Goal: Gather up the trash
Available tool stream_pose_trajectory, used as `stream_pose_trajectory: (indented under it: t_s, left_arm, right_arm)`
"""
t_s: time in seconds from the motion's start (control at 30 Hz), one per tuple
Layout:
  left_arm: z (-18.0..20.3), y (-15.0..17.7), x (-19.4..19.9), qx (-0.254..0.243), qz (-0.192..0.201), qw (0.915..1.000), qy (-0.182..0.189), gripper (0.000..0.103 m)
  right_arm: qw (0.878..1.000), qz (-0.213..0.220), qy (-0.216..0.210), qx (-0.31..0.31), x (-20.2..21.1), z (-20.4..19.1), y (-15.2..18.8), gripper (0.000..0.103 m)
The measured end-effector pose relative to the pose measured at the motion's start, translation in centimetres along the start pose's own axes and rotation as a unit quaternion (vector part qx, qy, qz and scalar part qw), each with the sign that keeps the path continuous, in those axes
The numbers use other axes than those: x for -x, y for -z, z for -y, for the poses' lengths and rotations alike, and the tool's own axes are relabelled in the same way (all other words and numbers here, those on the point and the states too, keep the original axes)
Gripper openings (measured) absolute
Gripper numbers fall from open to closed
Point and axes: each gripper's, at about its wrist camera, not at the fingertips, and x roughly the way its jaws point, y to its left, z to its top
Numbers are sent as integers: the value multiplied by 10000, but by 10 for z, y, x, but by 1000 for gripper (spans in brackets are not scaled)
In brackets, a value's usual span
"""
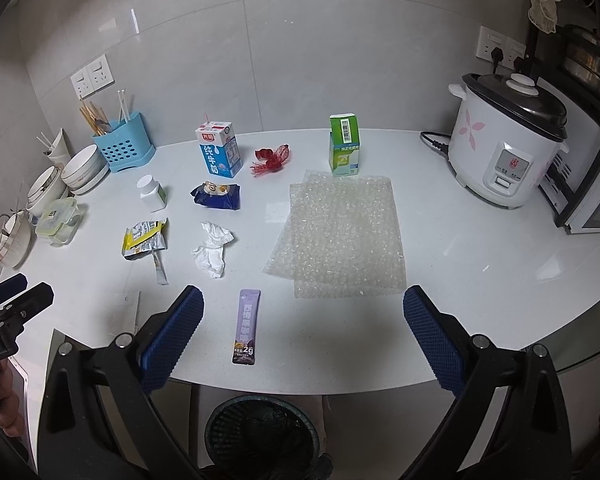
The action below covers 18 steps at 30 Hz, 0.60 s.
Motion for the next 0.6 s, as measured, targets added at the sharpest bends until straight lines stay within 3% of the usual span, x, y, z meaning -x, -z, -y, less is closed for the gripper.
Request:
stream_pose_trajectory:
  t_s: [0.6]
  left_arm:
    - [-12, 5, -17, 151, -211, 9996, -67, 97]
  right_arm:
    - [9999, -116, 66, 36, -7, -7, 9, 96]
